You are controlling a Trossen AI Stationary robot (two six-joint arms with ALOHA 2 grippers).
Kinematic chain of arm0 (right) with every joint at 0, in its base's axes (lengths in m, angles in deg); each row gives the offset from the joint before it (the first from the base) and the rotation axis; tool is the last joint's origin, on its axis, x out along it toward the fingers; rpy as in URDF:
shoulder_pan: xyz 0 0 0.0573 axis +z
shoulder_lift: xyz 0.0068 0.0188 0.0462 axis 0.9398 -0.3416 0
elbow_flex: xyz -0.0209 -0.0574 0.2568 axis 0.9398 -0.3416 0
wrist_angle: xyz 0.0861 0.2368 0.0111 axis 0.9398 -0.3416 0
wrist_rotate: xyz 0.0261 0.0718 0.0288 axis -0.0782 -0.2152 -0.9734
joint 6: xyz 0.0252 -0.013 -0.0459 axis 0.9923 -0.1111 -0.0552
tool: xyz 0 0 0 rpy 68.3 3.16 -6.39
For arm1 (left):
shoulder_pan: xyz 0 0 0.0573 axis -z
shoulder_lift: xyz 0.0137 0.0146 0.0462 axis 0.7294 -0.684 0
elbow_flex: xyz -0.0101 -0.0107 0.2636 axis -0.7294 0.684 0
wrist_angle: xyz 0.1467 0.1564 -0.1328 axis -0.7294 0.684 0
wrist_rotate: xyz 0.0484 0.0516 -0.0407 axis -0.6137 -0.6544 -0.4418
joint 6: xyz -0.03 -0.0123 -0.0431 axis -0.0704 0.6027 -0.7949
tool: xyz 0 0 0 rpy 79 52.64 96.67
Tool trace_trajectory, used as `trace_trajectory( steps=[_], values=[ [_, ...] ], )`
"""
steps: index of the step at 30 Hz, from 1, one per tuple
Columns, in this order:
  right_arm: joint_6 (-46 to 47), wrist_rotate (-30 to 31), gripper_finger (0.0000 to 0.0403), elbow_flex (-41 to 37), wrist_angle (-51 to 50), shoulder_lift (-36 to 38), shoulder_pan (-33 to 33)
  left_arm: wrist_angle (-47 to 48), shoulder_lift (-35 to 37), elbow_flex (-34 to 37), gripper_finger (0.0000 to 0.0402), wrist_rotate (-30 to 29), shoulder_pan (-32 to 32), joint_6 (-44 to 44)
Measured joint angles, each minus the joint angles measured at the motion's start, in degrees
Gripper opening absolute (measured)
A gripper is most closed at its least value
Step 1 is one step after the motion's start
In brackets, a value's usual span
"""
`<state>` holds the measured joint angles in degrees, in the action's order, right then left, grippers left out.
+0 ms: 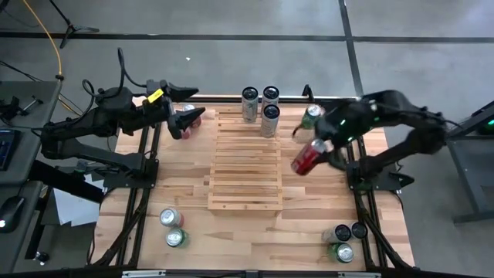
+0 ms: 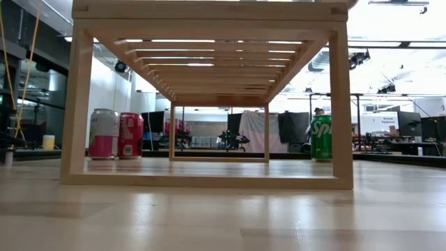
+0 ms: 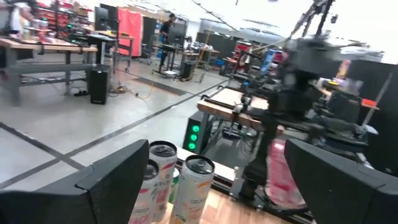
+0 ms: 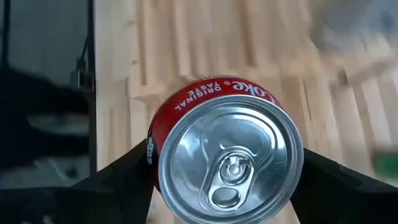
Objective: Place canned beverage on shelf
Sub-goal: Put the red white soda can on the shelf
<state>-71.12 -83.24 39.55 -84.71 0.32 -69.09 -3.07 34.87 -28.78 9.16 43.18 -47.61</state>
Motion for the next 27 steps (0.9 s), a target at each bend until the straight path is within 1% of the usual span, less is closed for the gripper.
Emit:
trace_trajectory(
  steps=[3, 6, 8, 12, 15, 19, 21, 27],
  values=[
    [-4.15, 4.92, 0.0278, 7.84, 0.08, -7.2, 4.66, 0.0, 0.0, 0.0, 0.0366, -3.31, 0.0, -0.04],
    [-7.28, 11.94, 0.0278, 14.93, -3.17, -13.95, 6.29, 0.0, 0.0, 0.0, 0.0366, -7.28, 0.0, -0.06],
    [-6.88, 15.91, 0.0278, 17.65, -3.74, -17.35, 6.21, 0.0, 0.0, 0.0, 0.0366, -9.57, 0.0, -0.02],
    [-2.6, 19.3, 0.0278, 21.1, -3.31, -22.35, 5.42, 0.0, 0.04, 0.0, 0.0366, -11.95, -0.02, 0.47],
    [2.28, 19.19, 0.0278, 21.82, -3.28, -25.86, 4.78, -0.12, 0.23, 0.02, 0.0366, -12.13, 0.0, 2.17],
    [6.62, 17.13, 0.0278, 21.78, -3.4, -29.03, 3.95, -0.04, 0.26, 0.02, 0.0366, -12.13, 0.0, 2.45],
    [8.43, 17.22, 0.0278, 21.8, -3.21, -30.45, 3.82, 0.0, 0.48, 0.02, 0.0366, -12.14, 0.0, 2.5],
    [11.97, 17.98, 0.0278, 21.8, -3.25, -31.77, 2.98, 0.02, 0.48, 0.02, 0.0366, -12.15, 0.0, 2.49]
  ],
)
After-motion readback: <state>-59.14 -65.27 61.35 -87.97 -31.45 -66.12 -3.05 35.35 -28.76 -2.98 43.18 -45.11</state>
